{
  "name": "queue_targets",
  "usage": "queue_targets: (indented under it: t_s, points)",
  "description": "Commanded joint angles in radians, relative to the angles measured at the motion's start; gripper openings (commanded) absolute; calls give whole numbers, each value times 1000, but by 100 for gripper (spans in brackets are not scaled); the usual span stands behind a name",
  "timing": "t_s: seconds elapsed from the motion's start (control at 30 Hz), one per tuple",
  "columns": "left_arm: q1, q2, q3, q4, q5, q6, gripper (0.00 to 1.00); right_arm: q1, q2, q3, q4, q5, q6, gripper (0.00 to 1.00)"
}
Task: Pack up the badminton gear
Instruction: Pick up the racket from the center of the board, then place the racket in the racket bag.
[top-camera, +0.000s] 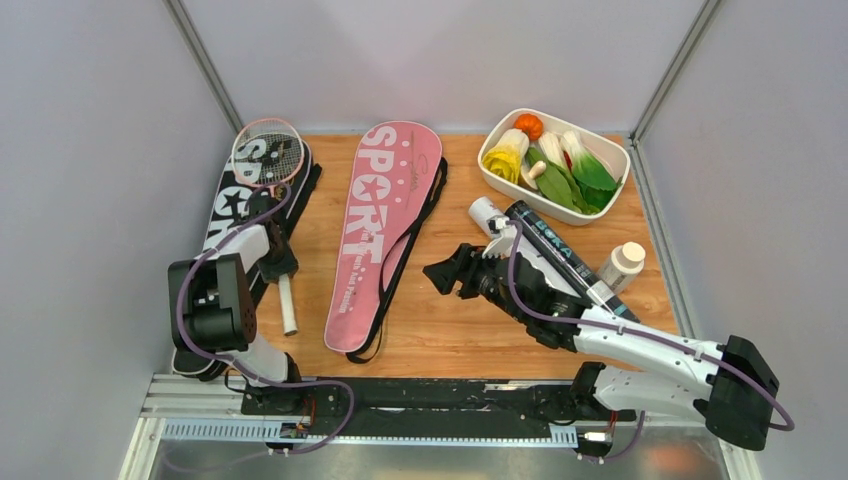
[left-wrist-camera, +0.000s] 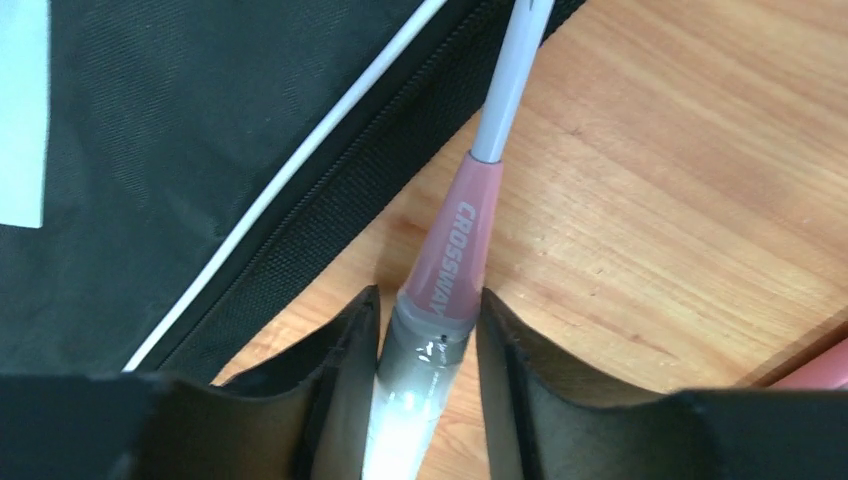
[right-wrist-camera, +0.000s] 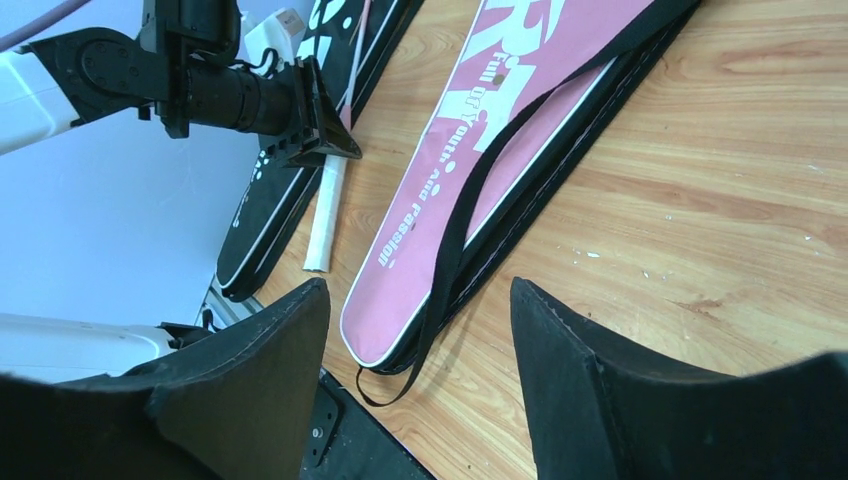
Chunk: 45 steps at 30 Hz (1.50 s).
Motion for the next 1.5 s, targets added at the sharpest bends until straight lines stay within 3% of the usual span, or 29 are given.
queue_targets:
  t_s: [0.0,0.13,0.23,0.4,0.63,0.83,1.1,1.23,1.47]
  points:
    - [3,44,-1,10,34,-2,39,5,-43,-9,16,34,-20,69]
    - [1,18,-3,3,69,14,22,5,-33,-11,22,26,-8,70]
    - [-2,-87,-9,-13,105,23,2,5,-7,-34,60,-5,21,70]
    - [-2,-289,-36,-19,159,30,0,5,80,-8,121,-47,49,70]
    - [-9,-515,-105,18,353,-8,0,4,207,125,111,-53,44,69]
    - [-51,-601,-239,60,483,-107,0,-2,314,220,97,-39,62,69]
    - [-177,-681,-263,150,566,-247,0,-1,596,460,101,-88,67,68]
    - [-190,-708,-247,130,610,-233,0,-2,731,635,17,-180,45,68]
    - [-197,-770,-246,130,609,-210,0,-9,838,760,39,-196,106,69]
